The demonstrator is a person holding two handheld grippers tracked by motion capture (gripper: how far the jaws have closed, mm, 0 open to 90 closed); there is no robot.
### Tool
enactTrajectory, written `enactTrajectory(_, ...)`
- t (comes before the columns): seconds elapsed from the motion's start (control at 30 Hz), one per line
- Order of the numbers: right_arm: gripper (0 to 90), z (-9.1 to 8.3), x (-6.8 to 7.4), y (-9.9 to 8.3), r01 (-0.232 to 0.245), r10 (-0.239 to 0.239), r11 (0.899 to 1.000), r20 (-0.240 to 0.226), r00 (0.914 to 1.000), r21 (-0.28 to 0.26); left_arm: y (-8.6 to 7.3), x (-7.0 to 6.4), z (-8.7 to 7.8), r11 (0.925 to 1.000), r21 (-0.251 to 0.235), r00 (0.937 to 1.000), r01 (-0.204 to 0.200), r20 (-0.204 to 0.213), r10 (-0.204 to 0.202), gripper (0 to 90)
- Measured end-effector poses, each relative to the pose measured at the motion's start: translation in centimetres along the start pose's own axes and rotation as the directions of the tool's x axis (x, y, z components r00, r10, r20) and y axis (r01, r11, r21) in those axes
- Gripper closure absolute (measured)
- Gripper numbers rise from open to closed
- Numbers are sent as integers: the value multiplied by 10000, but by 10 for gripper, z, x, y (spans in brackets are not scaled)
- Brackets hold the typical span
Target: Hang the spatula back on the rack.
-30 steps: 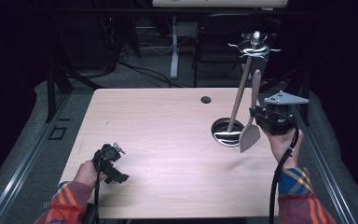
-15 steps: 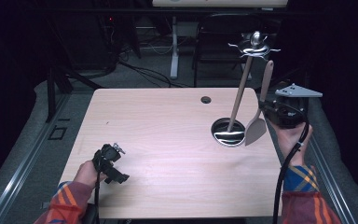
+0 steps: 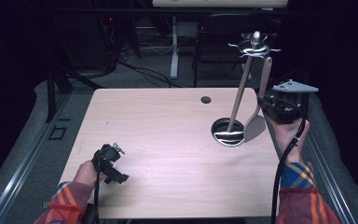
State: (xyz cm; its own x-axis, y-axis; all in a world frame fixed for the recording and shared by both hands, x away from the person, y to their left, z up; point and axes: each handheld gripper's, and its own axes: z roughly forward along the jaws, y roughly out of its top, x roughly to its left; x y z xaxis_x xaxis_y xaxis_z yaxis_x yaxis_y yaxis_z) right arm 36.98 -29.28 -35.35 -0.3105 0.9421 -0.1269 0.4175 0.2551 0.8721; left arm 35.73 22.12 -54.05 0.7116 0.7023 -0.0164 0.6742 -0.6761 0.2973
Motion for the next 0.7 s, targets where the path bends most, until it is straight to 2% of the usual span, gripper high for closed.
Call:
enactTrajectory(0.33, 780, 4, 0, 4, 35, -39, 9999, 241, 9997, 149, -1, 0, 0, 10000, 12, 10000, 2, -4, -2, 0)
enactTrajectory(0.7, 779, 9, 0, 8, 47, -54, 9990, 159, 9999, 445, -3, 0, -1, 9999, -35, 10000, 94, -13, -94, 0)
